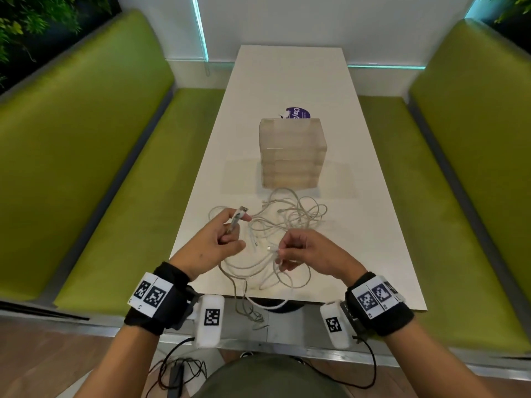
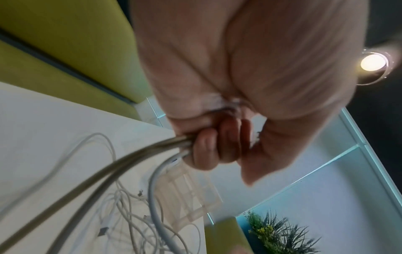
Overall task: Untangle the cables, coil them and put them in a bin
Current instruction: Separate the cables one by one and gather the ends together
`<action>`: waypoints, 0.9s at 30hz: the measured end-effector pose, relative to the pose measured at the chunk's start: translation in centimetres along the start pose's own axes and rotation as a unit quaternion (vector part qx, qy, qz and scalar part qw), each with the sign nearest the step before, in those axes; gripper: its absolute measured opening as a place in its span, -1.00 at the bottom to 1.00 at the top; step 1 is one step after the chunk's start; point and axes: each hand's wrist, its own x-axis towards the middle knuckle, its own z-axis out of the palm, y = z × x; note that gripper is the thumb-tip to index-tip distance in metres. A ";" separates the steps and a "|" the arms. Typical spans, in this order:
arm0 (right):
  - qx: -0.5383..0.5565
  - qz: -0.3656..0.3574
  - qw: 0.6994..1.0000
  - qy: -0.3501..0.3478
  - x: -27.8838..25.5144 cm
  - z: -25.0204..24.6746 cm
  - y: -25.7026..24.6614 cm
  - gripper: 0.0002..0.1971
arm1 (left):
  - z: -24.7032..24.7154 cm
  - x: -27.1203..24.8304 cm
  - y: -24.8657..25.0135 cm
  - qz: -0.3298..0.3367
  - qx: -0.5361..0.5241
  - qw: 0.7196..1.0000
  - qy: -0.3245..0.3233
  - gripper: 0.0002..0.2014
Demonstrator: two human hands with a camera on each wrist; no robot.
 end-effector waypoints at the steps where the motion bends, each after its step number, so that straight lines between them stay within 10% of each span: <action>1: -0.009 0.011 1.000 -0.013 0.0 0.2 0.9 -0.96 | 0.0 0.0 0.1 0.007 -0.010 1.000 0.021 -0.68; 27: -0.345 0.132 0.914 -0.166 0.3 1.8 5.6 -0.82 | 0.3 1.5 0.7 0.056 -0.222 0.961 0.157 -0.75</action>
